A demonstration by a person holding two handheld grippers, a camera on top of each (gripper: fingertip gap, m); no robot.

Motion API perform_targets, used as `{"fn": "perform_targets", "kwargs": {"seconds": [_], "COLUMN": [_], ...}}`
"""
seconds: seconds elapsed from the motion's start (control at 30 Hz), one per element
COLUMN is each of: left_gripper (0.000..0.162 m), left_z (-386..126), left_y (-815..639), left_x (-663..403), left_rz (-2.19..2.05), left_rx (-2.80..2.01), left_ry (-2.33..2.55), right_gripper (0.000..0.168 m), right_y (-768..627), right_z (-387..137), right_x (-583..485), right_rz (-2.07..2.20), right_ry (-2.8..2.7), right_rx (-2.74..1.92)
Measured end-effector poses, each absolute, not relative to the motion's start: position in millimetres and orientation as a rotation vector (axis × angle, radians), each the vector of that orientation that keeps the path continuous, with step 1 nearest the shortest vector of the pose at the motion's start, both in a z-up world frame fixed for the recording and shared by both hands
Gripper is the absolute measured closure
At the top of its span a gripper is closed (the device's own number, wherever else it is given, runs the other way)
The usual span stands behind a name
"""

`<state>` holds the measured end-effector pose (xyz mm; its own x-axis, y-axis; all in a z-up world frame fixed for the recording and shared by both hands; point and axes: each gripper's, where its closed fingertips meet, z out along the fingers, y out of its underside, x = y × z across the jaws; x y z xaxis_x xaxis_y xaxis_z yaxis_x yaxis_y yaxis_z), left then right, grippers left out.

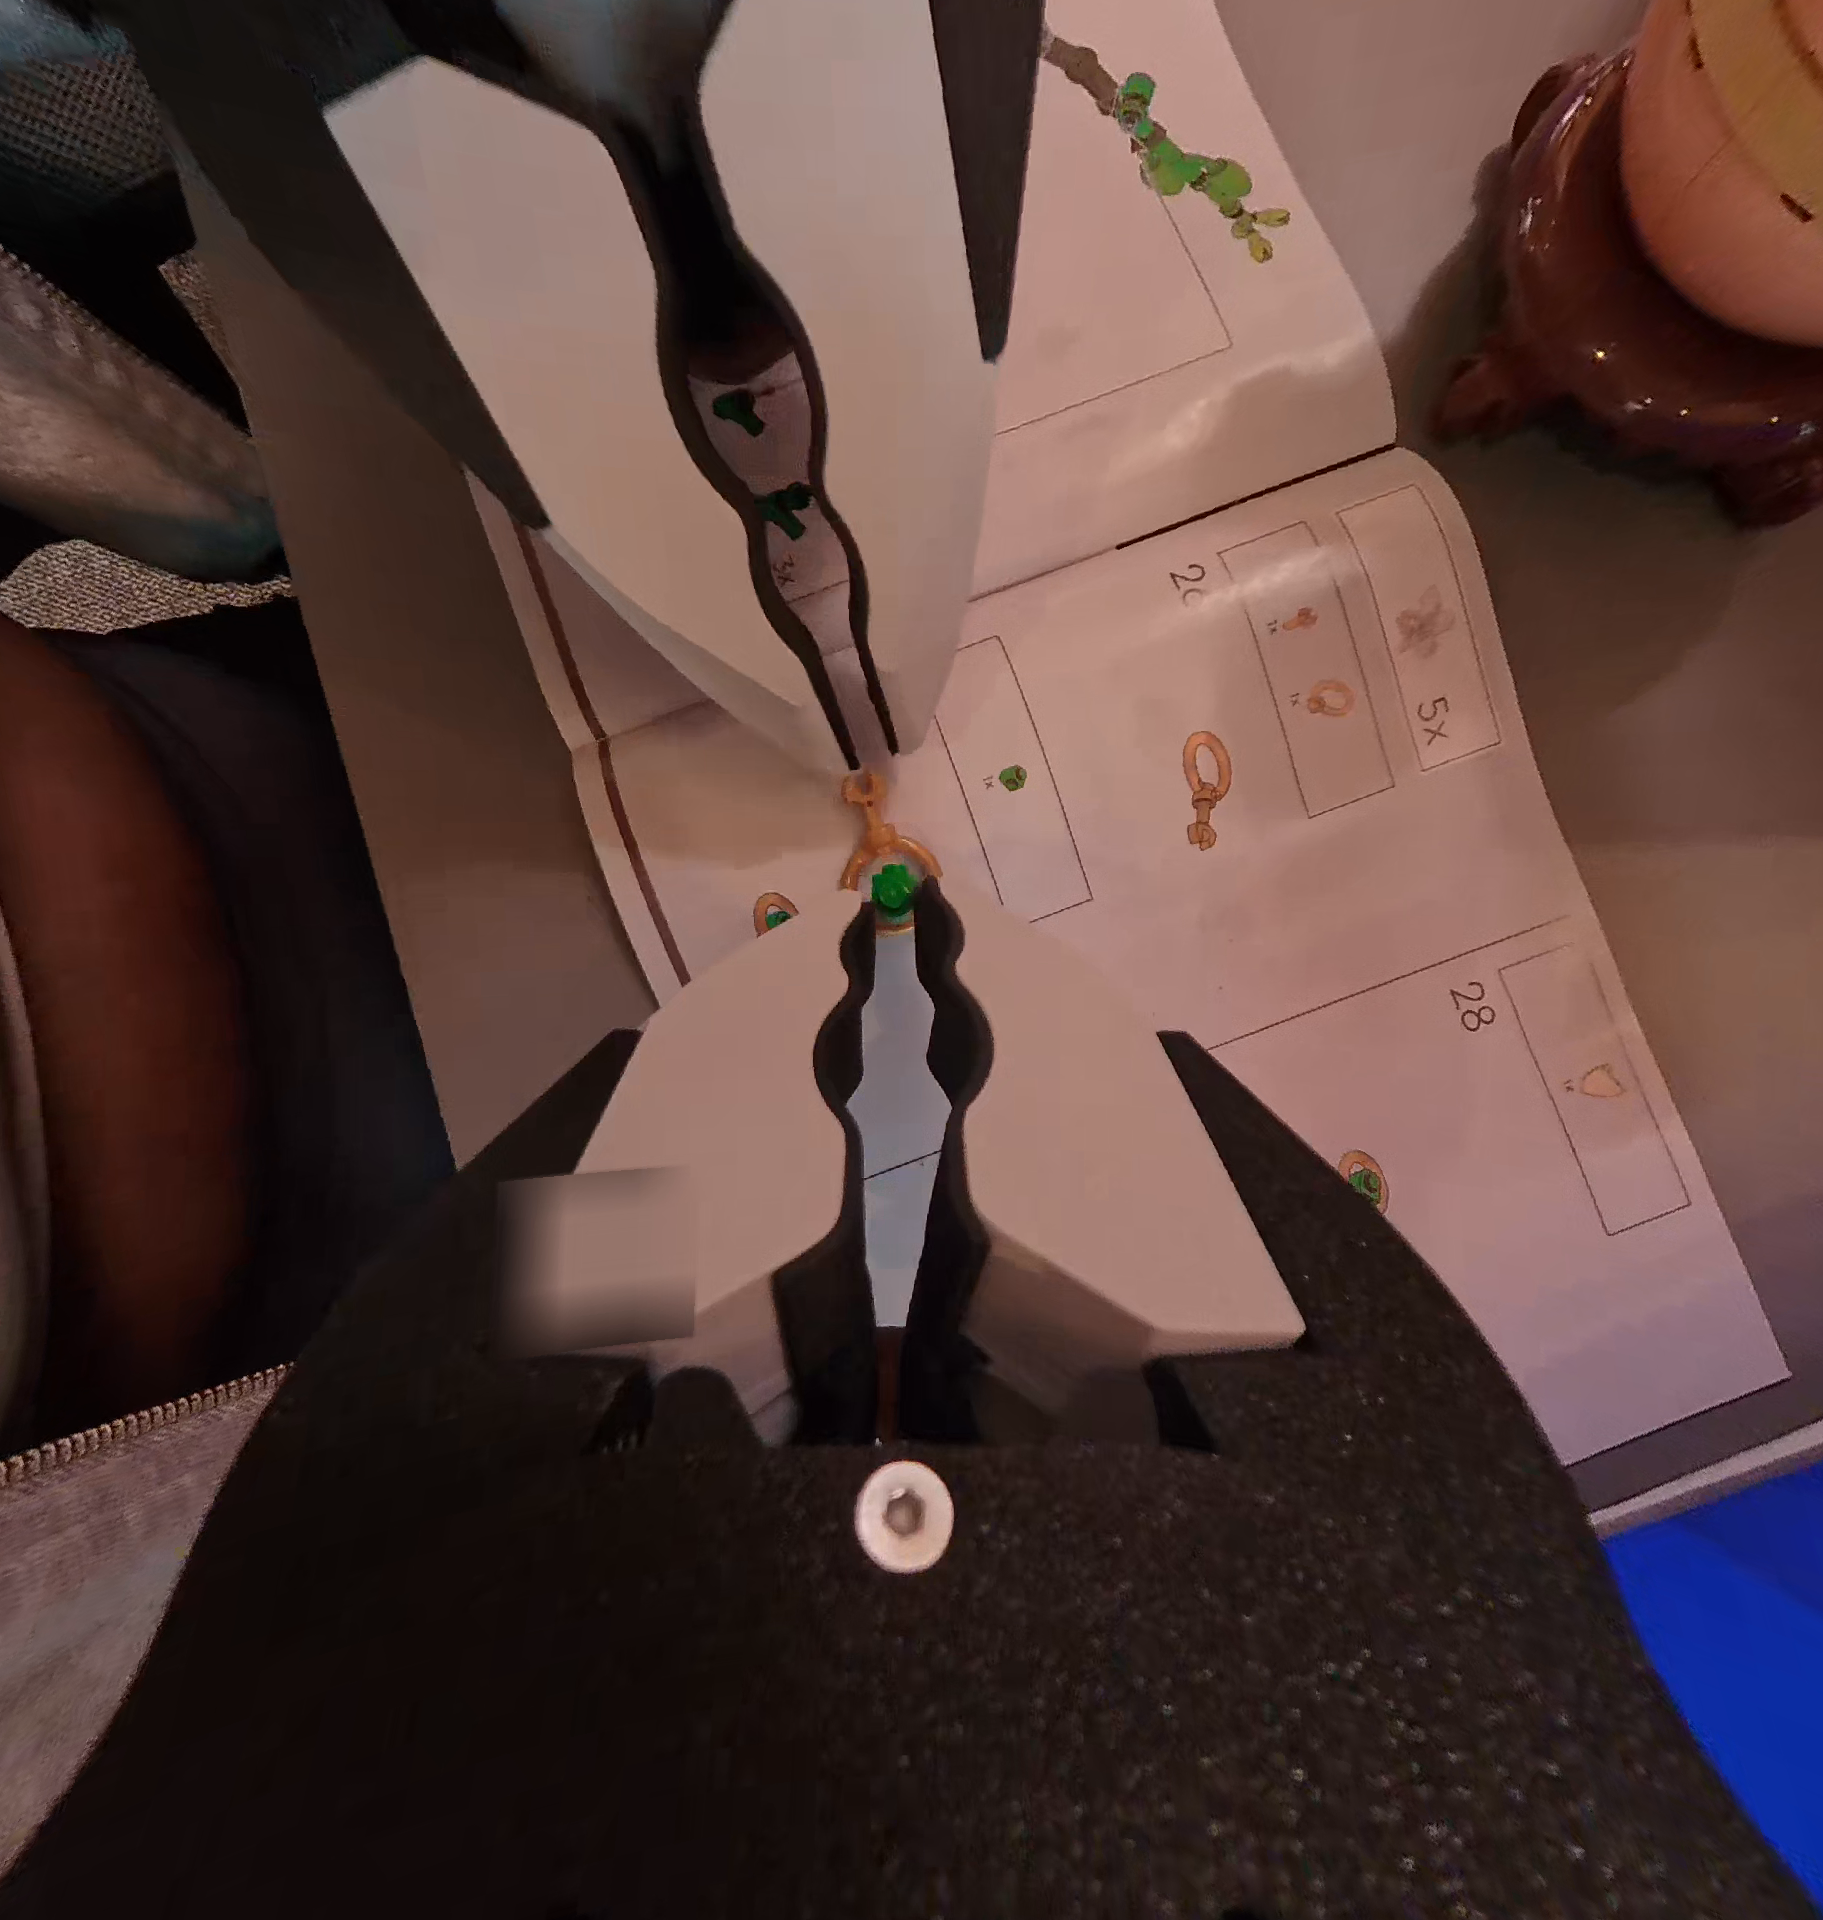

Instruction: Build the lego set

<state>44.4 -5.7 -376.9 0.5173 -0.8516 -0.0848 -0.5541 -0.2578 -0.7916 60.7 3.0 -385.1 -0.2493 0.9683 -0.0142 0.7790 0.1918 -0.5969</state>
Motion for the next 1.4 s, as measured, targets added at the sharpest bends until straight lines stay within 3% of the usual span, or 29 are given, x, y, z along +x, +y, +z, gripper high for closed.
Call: {"fn": "perform_targets", "kwargs": {"seconds": [0.03,1.4], "left_gripper": [0.156,0.156], "left_z": [-381.6,-391.4], "left_y": [-5.7,-5.5], "left_x": [44.2,44.1], "left_rz": [-0.458,-0.415], "left_rx": [-1.965,-1.994], "left_ry": [1.162,1.197], "right_gripper": [0.161,0.161], "right_y": [3.3,3.1], "right_z": [-385.4,-394.7], "right_x": [60.8,60.5], "right_rz": [0.709,0.574], "right_ry": [-2.109,-2.338], "right_rx": [-1.637,-1.568]}}
